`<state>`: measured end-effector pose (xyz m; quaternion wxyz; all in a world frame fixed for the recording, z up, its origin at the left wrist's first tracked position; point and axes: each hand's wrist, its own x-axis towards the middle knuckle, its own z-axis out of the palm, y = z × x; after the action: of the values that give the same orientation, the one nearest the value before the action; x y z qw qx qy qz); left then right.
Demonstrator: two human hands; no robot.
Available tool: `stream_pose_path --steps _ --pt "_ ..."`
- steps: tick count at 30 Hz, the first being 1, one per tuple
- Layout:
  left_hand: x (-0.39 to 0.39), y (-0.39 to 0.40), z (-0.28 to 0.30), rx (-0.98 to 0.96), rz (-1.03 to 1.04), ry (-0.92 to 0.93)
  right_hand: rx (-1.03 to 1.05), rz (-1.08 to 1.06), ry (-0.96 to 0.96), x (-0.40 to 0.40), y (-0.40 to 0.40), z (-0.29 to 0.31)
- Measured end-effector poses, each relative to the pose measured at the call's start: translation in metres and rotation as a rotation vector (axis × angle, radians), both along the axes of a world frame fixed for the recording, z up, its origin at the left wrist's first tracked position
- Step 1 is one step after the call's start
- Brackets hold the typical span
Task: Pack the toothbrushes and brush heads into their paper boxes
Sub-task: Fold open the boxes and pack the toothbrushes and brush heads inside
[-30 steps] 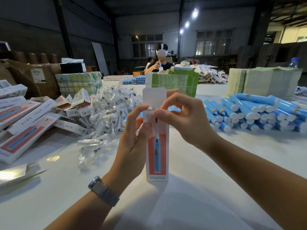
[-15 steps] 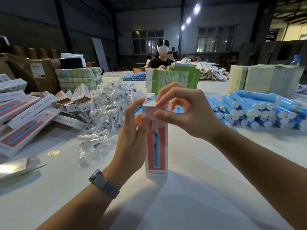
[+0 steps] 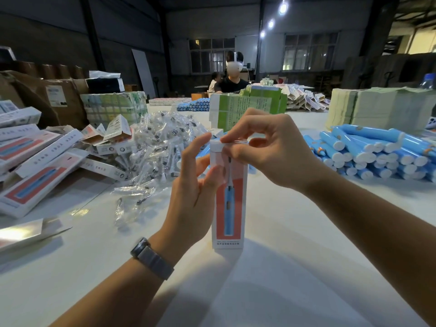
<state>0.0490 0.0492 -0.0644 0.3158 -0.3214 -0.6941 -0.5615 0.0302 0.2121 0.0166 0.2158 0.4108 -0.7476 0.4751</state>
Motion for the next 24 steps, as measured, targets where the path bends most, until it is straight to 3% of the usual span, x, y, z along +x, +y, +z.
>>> stream_pose_path --steps 6,19,24 --pt "0.0 0.0 0.001 -0.002 -0.039 0.018 -0.075 -0.006 0.001 0.003 -0.002 0.003" --pt "0.002 0.0 0.003 -0.021 -0.029 0.015 0.01 0.195 -0.198 -0.005 0.015 0.008" --pt "0.0 -0.002 0.002 0.039 -0.026 -0.036 -0.039 0.151 -0.135 -0.01 0.012 -0.006"
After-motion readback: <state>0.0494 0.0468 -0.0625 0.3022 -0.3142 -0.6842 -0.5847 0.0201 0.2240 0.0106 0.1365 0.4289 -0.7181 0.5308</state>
